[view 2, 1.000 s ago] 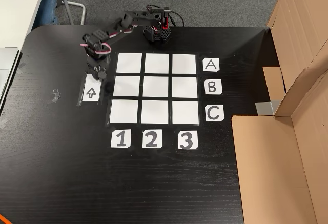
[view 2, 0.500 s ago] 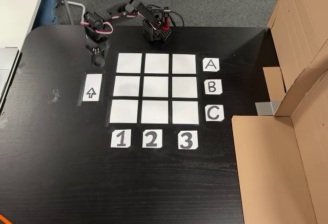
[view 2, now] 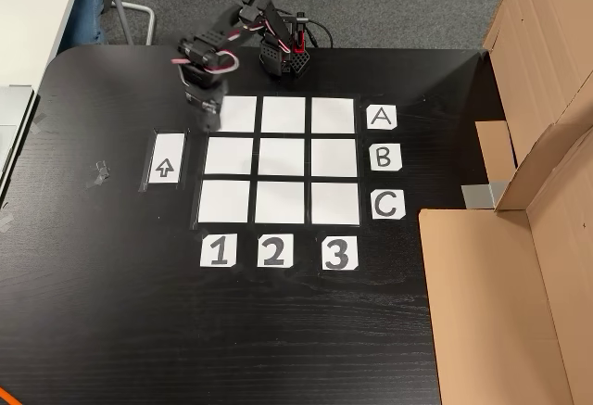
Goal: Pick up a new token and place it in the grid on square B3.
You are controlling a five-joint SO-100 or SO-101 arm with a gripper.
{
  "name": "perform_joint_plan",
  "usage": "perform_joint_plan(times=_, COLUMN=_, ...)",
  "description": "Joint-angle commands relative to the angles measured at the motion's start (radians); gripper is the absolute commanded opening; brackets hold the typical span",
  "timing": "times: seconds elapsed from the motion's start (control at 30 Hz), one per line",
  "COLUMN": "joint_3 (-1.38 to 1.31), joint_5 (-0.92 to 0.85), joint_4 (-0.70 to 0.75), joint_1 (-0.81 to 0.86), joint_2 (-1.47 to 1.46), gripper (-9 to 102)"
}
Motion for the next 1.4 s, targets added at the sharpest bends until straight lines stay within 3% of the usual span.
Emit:
perform_joint_plan(times=0.0, joint_3=0.015, joint_5=0.014, joint_4=-0.009, joint_1=-0.089, joint_2=0.083, gripper=2)
perform_joint_plan(times=0.93, joint_3=0.153, joint_5=0.101, joint_4=-0.041, joint_1=-0.75, joint_2=0.041, gripper=2)
perform_joint_plan(times=1.37, joint_3=0.012, joint_5=0.138, joint_4=-0.071, joint_1=-0.833, joint_2=-0.209, gripper=2)
